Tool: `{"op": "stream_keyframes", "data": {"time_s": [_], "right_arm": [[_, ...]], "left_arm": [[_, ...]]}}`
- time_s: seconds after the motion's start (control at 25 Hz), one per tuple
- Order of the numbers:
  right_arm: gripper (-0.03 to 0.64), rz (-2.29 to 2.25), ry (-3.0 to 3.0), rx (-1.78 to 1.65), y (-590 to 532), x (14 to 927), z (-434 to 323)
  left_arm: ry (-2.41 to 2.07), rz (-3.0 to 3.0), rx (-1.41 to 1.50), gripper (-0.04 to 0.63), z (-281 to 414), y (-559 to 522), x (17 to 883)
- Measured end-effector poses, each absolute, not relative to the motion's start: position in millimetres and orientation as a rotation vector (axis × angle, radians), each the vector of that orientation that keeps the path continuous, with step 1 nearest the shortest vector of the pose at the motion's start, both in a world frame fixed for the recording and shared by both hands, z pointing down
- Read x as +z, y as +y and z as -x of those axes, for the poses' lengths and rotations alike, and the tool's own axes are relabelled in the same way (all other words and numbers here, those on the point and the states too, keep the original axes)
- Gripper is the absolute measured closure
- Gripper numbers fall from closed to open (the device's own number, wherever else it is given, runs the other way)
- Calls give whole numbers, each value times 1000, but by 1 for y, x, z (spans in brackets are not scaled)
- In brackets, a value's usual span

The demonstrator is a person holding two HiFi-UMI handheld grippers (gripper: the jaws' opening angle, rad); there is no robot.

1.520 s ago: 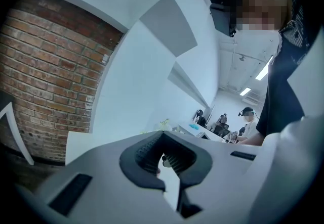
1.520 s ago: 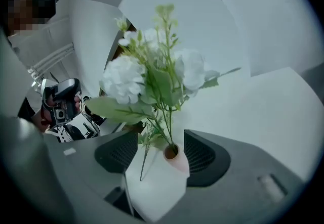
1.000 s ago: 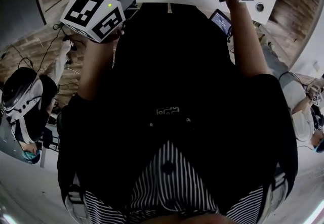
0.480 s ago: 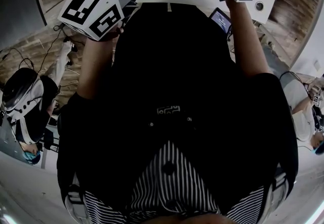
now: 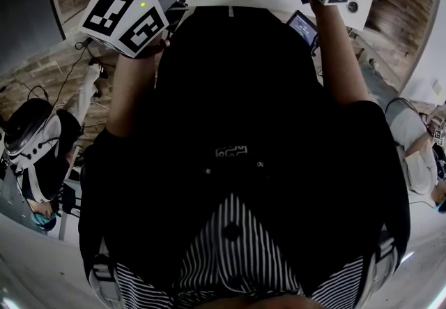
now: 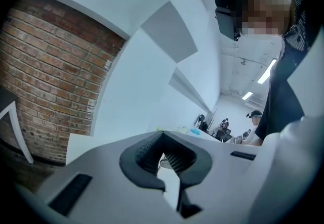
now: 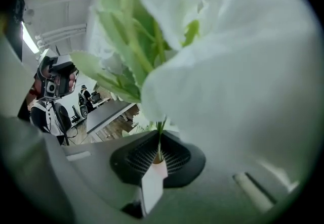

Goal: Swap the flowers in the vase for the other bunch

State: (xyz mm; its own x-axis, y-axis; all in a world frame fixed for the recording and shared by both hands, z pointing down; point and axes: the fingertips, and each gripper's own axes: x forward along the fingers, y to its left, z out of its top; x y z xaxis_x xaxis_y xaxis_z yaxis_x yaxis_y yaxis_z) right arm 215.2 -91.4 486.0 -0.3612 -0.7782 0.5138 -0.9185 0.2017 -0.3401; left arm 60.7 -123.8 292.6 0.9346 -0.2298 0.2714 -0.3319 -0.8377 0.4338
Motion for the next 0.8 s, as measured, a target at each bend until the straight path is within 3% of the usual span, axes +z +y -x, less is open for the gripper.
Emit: {"op": "stream_keyframes", "data": {"time_s": [0.8], "right_arm": [[600,-1695,-2314,697,-83,401,-215]], "left_arm": [[-317,-2710,209,591,-72,-119,265]]}}
